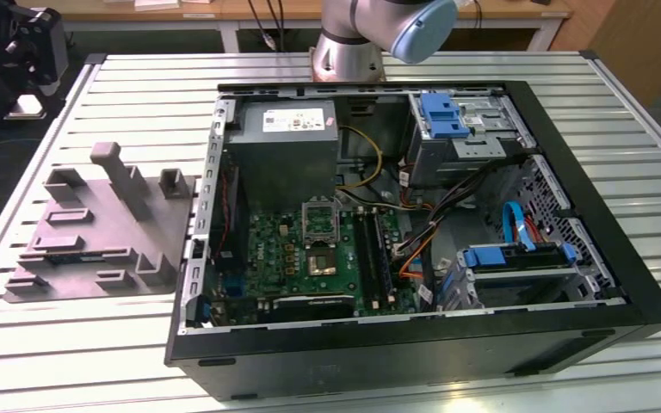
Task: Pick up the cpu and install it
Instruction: 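Pick up the cpu and move it towards the insertion slot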
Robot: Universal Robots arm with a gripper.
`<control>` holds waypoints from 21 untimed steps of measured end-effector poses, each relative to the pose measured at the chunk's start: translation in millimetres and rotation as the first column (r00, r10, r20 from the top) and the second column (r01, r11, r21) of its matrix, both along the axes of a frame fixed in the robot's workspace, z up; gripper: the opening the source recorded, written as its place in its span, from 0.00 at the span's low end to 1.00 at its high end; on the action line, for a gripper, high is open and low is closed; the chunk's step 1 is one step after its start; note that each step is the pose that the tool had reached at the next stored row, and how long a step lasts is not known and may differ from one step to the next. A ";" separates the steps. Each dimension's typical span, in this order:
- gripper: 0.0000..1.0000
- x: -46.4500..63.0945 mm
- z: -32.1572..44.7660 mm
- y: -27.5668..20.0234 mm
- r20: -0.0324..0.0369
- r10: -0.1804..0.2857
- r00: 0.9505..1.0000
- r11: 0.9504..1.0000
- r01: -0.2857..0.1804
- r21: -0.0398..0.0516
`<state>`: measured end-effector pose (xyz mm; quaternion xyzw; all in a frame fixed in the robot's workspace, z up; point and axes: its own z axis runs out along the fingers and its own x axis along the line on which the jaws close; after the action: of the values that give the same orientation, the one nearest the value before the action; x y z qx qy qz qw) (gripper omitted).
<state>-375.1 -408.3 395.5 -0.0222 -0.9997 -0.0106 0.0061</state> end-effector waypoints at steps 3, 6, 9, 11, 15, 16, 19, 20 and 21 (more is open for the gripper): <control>0.47 1.6 0.0 0.0 0.000 0.000 1.000 1.000 0.000 0.000; 0.47 4.2 0.0 0.0 0.000 0.000 1.000 1.000 0.000 0.000; 0.47 7.7 0.0 0.0 0.000 0.000 1.000 1.000 0.000 0.000; 0.47 10.6 0.0 0.0 0.000 0.000 1.000 1.000 0.000 0.000; 0.47 14.6 0.0 0.0 0.000 0.000 1.000 1.000 0.000 0.000; 0.47 15.3 0.0 0.0 0.000 0.000 1.000 1.000 0.000 0.000; 0.47 17.4 0.0 0.0 0.000 0.000 1.000 1.000 0.000 0.000; 0.47 18.0 0.0 0.0 0.000 0.000 1.000 1.000 0.000 0.000; 0.47 18.8 0.0 0.0 0.000 0.000 1.000 1.000 0.000 0.000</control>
<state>-356.3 -408.3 395.5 -0.0222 -0.9997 -0.0106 0.0061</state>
